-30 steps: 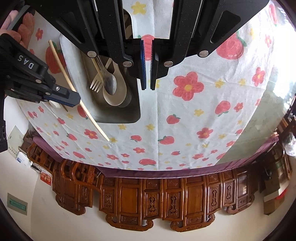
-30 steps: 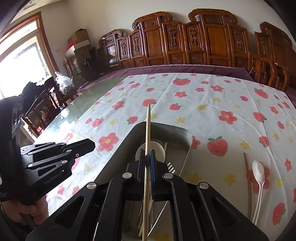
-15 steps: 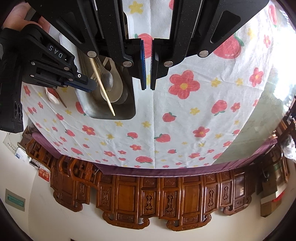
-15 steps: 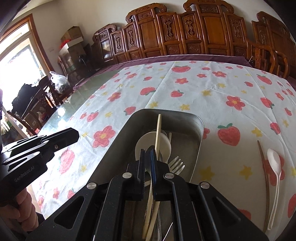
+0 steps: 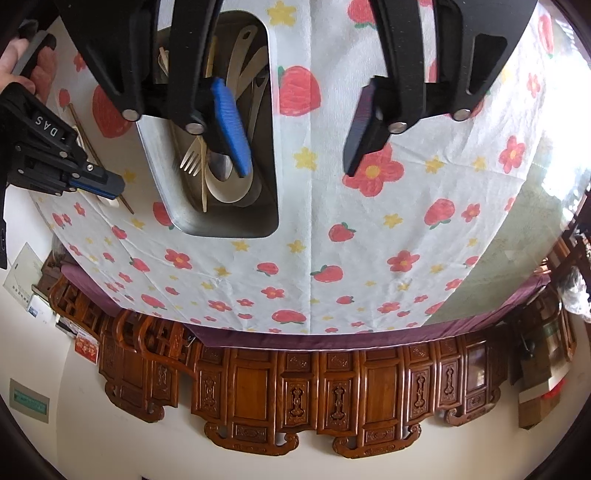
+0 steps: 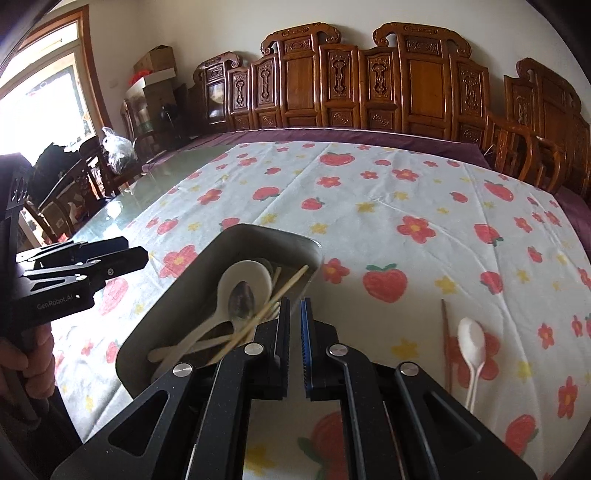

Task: Organize utensils
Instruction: 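Move the right tool to the pile and grasp a white plastic spoon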

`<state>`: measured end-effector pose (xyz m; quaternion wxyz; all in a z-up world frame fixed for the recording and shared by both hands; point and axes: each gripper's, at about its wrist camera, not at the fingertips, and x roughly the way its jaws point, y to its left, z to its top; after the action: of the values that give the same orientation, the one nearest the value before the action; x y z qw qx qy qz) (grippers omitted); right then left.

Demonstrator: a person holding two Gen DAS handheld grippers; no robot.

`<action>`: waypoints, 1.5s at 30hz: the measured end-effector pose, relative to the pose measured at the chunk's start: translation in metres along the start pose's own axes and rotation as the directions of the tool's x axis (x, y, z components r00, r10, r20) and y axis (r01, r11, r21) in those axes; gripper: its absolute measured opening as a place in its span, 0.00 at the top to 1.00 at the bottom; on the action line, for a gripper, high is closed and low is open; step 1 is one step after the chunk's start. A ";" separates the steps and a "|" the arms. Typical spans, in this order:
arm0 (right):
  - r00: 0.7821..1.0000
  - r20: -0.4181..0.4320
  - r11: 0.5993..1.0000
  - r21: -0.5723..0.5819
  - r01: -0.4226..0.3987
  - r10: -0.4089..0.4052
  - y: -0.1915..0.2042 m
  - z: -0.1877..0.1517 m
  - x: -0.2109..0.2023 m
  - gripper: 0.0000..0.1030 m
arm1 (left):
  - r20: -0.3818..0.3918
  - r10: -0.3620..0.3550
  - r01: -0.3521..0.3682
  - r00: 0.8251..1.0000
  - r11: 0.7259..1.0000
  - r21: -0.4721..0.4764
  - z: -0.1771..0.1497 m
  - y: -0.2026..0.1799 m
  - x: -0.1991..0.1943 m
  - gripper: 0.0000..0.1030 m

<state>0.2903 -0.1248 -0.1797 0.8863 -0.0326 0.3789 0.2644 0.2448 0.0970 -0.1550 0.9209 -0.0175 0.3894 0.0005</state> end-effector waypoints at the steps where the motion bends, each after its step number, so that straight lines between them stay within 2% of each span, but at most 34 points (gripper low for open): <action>1: 1.000 0.000 1.000 -0.008 0.016 -0.016 -0.007 -0.002 -0.004 0.92 | 0.001 0.005 -0.005 1.000 1.000 -0.002 0.000 -0.001 0.000 0.35; 2: 1.000 0.001 1.000 -0.014 0.028 -0.028 -0.015 -0.004 -0.007 0.91 | 0.005 0.004 -0.004 1.000 1.000 -0.004 0.000 -0.004 -0.001 0.30; 3: 0.999 0.001 0.999 -0.017 0.038 -0.038 -0.021 -0.006 -0.009 0.86 | 0.009 0.004 -0.004 1.000 1.000 -0.005 0.000 -0.006 -0.001 0.25; 4: 0.999 0.002 0.999 -0.017 0.051 -0.051 -0.029 -0.007 -0.012 0.80 | 0.010 0.007 -0.007 1.000 1.000 -0.004 0.000 -0.007 -0.001 0.23; 5: 0.998 0.002 0.998 -0.015 0.064 -0.064 -0.036 -0.009 -0.014 0.79 | 0.012 0.011 -0.011 1.000 1.000 -0.003 0.000 -0.010 0.000 0.20; 12: 0.991 -0.025 0.991 -0.013 0.130 -0.131 -0.081 -0.028 -0.015 0.78 | 0.025 -0.002 0.002 1.000 1.000 0.008 -0.001 -0.028 0.000 0.18; 18: 0.989 -0.061 0.990 0.046 0.137 -0.134 -0.111 -0.043 -0.004 0.78 | 0.046 -0.032 0.030 0.998 0.999 0.031 -0.004 -0.053 -0.003 0.18; 22: 0.989 -0.098 0.991 0.062 0.119 -0.113 -0.119 -0.050 0.007 0.78 | 0.046 -0.051 0.049 0.998 0.997 0.055 -0.008 -0.071 -0.004 0.18; 29: 0.979 -0.149 0.986 0.068 0.150 -0.138 -0.131 -0.060 0.023 0.78 | 0.046 -0.069 0.065 0.997 0.995 0.080 -0.014 -0.096 -0.007 0.18; 33: 0.976 -0.156 0.986 0.041 0.159 -0.151 -0.131 -0.063 0.022 0.81 | 0.038 -0.066 0.062 0.997 0.994 0.093 -0.017 -0.106 -0.005 0.18; 34: 0.975 -0.157 0.986 0.034 0.162 -0.155 -0.131 -0.063 0.021 0.92 | 0.034 -0.066 0.063 0.997 0.994 0.094 -0.018 -0.108 -0.005 0.18; 45: 0.980 -0.108 0.983 0.060 0.174 -0.167 -0.156 -0.061 -0.005 0.92 | -0.004 -0.069 0.069 0.998 0.990 0.122 -0.026 -0.144 -0.001 0.18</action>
<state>0.3248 -0.2765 -0.2417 0.8855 -0.0478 0.4288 0.1722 0.2276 -0.0476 -0.1673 0.9197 0.0252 0.3879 -0.0553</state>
